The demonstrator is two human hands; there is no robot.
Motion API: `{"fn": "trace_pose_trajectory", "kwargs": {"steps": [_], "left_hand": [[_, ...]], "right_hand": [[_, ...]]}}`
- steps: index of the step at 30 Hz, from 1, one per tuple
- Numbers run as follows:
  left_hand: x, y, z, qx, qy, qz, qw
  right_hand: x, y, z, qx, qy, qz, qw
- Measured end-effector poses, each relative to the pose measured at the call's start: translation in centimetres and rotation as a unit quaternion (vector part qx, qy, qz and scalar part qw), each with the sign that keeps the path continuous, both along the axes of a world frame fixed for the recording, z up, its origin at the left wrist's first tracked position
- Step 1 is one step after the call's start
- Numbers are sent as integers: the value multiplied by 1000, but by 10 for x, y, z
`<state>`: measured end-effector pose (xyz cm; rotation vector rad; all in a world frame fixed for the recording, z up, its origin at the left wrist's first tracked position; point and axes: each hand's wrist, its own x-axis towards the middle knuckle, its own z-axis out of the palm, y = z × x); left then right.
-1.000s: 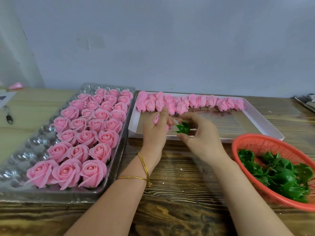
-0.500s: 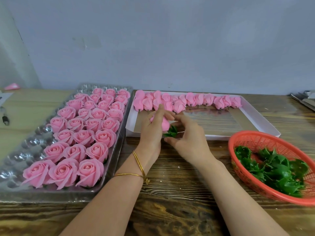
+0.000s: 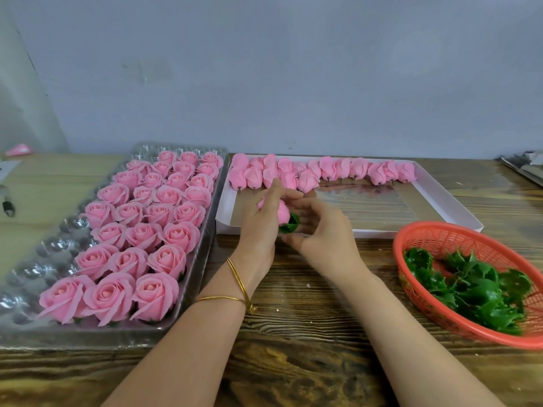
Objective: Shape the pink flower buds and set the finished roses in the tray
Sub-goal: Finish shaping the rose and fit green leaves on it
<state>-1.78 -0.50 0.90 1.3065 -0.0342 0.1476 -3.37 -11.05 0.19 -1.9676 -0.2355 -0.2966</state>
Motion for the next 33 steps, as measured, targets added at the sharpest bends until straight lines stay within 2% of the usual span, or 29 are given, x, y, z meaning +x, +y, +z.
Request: {"fn": "trace_pose_trajectory", "kwargs": {"steps": [8,15,20,23,29,33], "left_hand": [[0,1,0,4,0,-5,1000],[-1,2,2,5,13,-2,1000],[-2,2,4,9,15,6,1000],[-1,2,3,14,11,-11,1000],[1,2,0,28,-14,-13,999],[2,4,-1,27,-15,-28,999]], "right_hand": [[-2,2,1,-10,1,-5,1000],[2,1,1,79,55,5,995],[2,1,3,173,103,20,979],[0,2,4,227,108,44,967],[2,-1,3,273,119,44,954],[3,-1,5,352,166,82,917]]}}
